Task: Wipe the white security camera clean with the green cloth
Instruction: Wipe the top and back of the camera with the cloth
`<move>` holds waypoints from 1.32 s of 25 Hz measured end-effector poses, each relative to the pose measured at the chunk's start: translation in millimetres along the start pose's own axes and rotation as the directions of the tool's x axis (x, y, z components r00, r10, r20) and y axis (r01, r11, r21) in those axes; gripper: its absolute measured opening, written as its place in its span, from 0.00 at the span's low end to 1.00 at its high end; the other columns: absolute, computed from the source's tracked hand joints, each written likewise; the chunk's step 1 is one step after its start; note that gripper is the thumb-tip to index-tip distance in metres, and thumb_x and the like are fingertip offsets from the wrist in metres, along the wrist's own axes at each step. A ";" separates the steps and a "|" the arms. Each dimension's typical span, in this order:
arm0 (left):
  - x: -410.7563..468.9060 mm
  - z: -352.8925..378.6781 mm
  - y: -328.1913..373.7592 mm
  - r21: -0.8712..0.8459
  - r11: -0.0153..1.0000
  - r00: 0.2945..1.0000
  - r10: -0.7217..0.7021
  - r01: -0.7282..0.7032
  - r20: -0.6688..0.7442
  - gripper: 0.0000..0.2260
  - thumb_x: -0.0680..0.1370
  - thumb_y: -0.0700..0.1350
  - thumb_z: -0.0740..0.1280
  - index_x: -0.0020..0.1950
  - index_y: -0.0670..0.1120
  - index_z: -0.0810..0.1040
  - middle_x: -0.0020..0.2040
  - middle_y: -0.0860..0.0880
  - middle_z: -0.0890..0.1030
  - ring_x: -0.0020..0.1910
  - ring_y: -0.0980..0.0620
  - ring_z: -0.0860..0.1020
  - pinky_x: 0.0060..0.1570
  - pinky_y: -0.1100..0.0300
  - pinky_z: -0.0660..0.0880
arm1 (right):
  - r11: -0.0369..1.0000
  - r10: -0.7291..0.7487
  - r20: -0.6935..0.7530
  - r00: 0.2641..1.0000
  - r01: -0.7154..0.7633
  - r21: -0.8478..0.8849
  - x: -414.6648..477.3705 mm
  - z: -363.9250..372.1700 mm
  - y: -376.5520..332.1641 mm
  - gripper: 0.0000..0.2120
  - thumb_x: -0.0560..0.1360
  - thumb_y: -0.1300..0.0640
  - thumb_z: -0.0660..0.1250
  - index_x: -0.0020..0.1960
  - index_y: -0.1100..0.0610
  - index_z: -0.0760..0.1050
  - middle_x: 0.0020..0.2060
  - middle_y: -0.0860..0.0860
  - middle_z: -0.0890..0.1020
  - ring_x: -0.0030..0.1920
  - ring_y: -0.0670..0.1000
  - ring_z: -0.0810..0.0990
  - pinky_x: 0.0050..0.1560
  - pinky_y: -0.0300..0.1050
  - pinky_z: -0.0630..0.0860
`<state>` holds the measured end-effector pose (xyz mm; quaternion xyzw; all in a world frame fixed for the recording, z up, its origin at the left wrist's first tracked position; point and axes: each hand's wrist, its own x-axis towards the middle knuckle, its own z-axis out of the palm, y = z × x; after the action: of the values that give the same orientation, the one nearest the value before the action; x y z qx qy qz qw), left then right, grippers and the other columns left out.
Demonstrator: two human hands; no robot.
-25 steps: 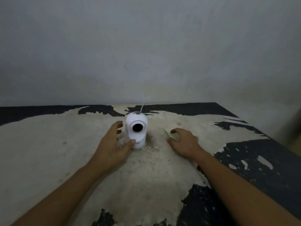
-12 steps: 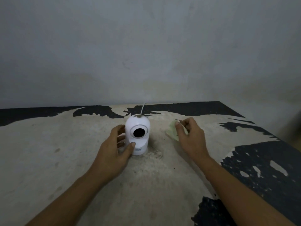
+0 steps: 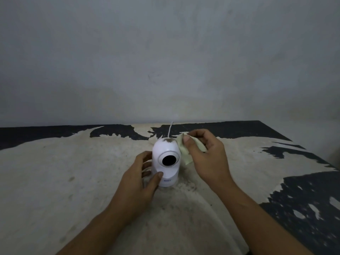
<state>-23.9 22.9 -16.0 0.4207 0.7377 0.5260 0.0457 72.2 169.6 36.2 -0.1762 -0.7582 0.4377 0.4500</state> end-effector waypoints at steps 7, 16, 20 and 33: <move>3.3 1.5 -4.1 -0.003 1.000 1.000 -0.002 0.002 0.011 0.24 0.73 0.50 0.66 0.65 0.57 0.61 0.59 0.62 0.70 0.53 0.65 0.71 0.46 0.75 0.68 | 0.976 -0.144 0.015 0.989 0.145 -0.165 -9.1 8.5 15.4 0.07 0.76 0.56 0.66 0.52 0.51 0.79 0.49 0.48 0.79 0.51 0.43 0.77 0.50 0.28 0.72; 5.1 1.4 -3.2 -0.013 1.000 0.999 -0.010 0.011 0.044 0.24 0.67 0.59 0.62 0.61 0.62 0.58 0.55 0.68 0.67 0.49 0.75 0.68 0.43 0.79 0.68 | 0.777 -0.491 0.155 0.857 0.512 -0.367 -17.7 -0.6 35.7 0.13 0.75 0.63 0.66 0.59 0.60 0.77 0.51 0.55 0.80 0.52 0.50 0.76 0.51 0.36 0.75; 5.6 1.6 -5.0 -0.020 1.000 0.999 -0.007 0.008 0.043 0.24 0.68 0.58 0.62 0.62 0.61 0.58 0.57 0.66 0.68 0.51 0.70 0.70 0.46 0.78 0.67 | 0.797 -0.456 0.101 0.884 0.456 -0.396 -16.1 2.4 37.6 0.14 0.76 0.62 0.62 0.62 0.60 0.75 0.51 0.56 0.79 0.52 0.50 0.75 0.50 0.41 0.76; 5.2 0.9 -0.1 -0.055 0.998 0.999 -0.027 0.029 0.033 0.25 0.66 0.58 0.62 0.61 0.60 0.59 0.59 0.63 0.69 0.55 0.64 0.71 0.55 0.69 0.70 | 0.716 -0.545 0.159 0.823 0.556 -0.423 -19.7 8.8 35.0 0.19 0.81 0.53 0.53 0.60 0.62 0.76 0.52 0.59 0.79 0.54 0.53 0.73 0.56 0.38 0.71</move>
<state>-26.8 27.1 -14.5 0.4171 0.7278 0.5389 0.0765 70.9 171.6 -4.8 -0.0375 -0.8614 0.0976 0.4970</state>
